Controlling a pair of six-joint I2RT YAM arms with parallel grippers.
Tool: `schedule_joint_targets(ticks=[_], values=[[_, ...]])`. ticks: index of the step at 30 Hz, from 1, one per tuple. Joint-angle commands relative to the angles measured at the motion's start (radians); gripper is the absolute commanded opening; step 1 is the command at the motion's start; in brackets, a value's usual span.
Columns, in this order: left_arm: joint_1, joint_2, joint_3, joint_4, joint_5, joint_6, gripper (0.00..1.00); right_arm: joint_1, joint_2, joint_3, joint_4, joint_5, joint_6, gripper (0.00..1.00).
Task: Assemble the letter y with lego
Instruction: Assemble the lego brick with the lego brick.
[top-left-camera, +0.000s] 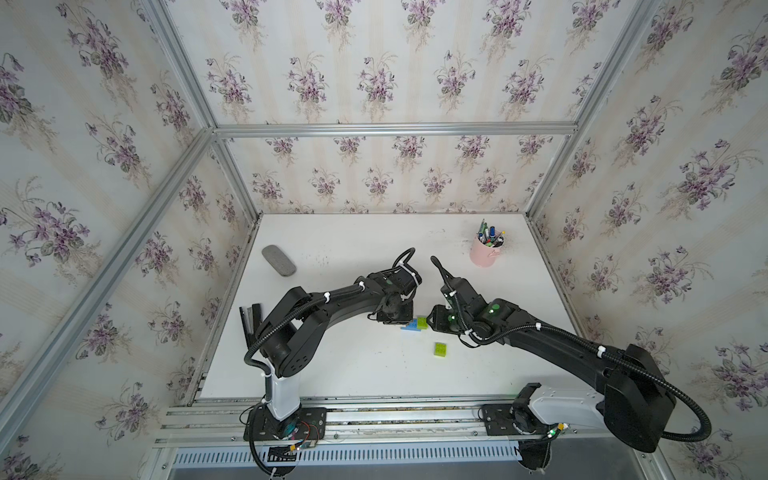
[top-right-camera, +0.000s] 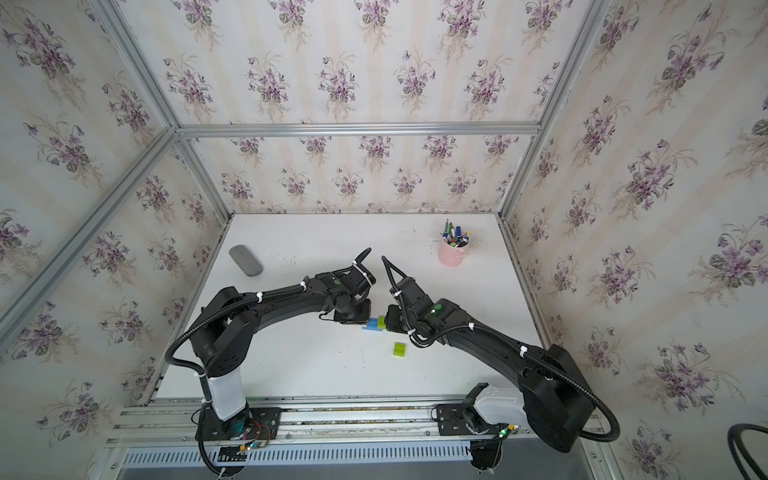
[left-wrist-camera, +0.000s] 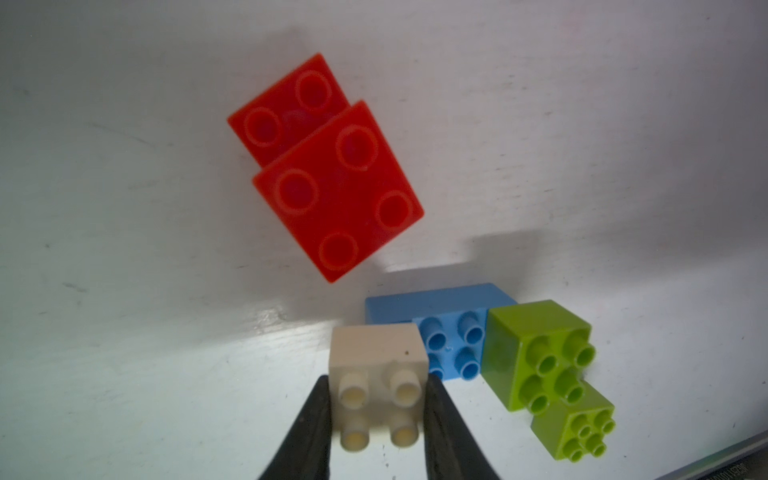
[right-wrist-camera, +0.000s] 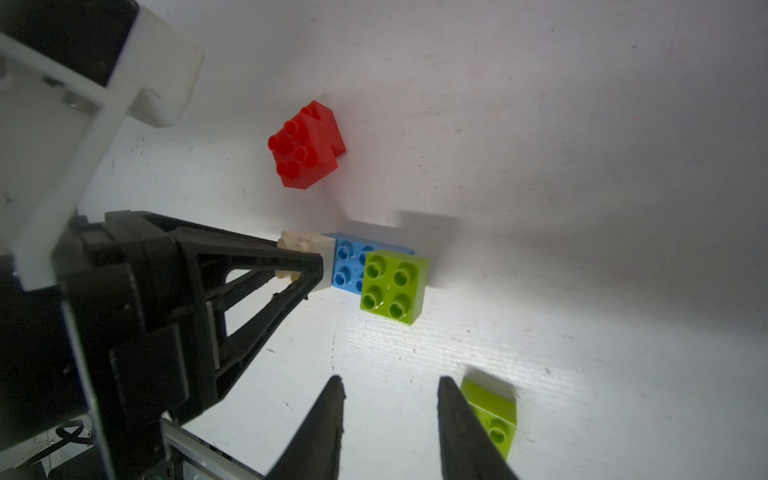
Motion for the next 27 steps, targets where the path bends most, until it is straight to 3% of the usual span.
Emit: schedule_joint_targets(ticks=[1, 13, 24, 27], values=[[-0.008, 0.016, 0.009, -0.055, -0.046, -0.012, 0.13, 0.0, -0.01, -0.005, -0.005, 0.026, 0.022, 0.39], [-0.056, 0.097, 0.075, -0.166, -0.139, 0.001, 0.01, 0.0, -0.015, -0.016, -0.007, 0.044, 0.029, 0.39], [-0.059, 0.113, 0.088, -0.168, -0.141, 0.009, 0.0, -0.009, -0.03, -0.025, -0.01, 0.045, 0.038, 0.39], [-0.059, 0.101, 0.092, -0.168, -0.145, 0.014, 0.06, -0.012, -0.032, -0.023, -0.011, 0.047, 0.039, 0.39]])
